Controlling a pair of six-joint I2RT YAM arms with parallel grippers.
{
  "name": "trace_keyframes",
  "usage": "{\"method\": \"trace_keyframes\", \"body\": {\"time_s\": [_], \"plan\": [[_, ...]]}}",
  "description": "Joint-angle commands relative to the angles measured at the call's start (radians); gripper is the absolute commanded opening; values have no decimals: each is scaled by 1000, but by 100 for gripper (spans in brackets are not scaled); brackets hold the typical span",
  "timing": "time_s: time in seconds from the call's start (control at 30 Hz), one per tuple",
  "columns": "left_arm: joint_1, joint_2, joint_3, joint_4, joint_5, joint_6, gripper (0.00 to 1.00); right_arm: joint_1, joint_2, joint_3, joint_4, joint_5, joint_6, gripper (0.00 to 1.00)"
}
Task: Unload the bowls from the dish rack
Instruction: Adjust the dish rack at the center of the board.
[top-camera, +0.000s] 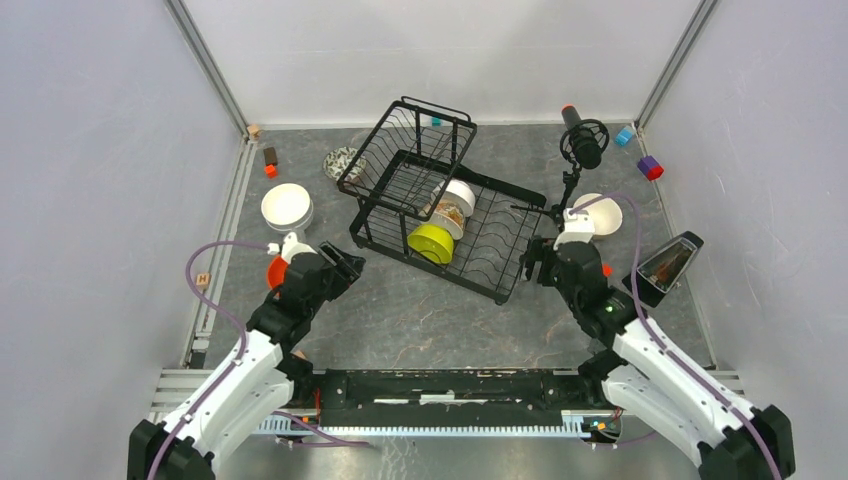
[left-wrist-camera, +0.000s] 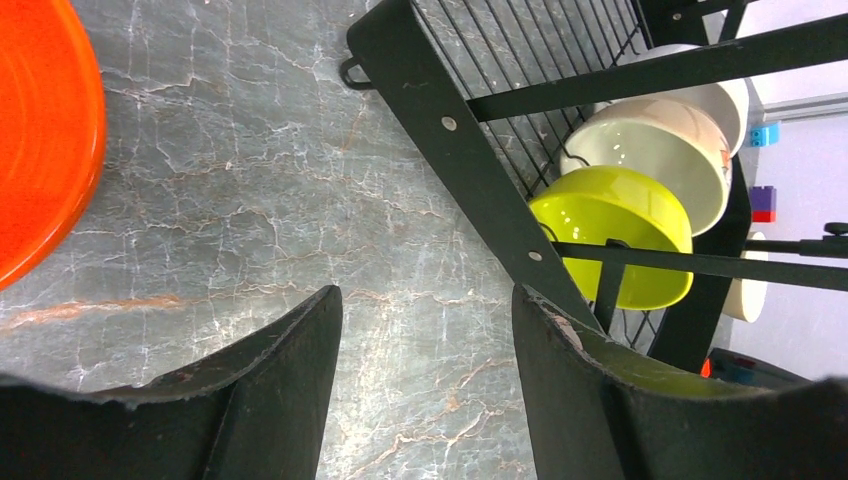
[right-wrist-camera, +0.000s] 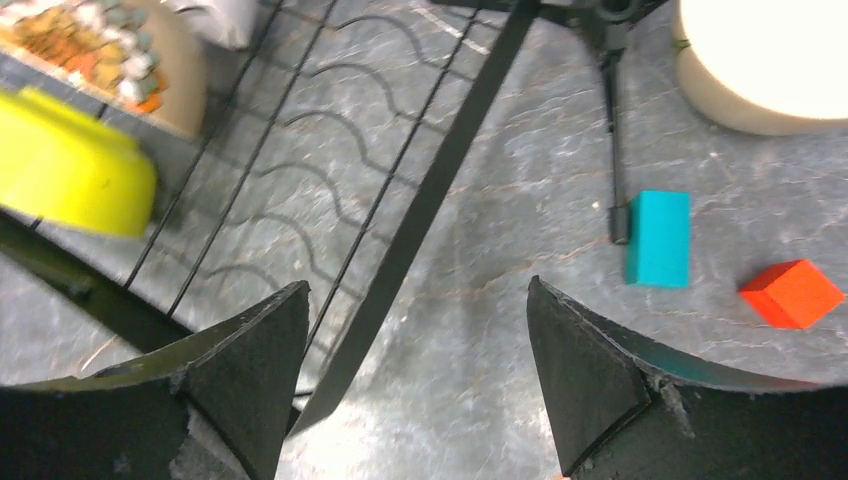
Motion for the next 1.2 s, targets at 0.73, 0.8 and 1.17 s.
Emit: {"method": "trace_keyframes", "body": {"time_s": [0.73,0.8,1.17], "plan": [[-3,10,-21,72,61,-59,68,-170,373,-37,362,-133,200,33],[-3,35,-17,90,64,-62,68,-170,348,-56,353,-152,204,32],[-4,171,38,156,55,-55,68,-169,239,-161,353,-259,240,16]]}}
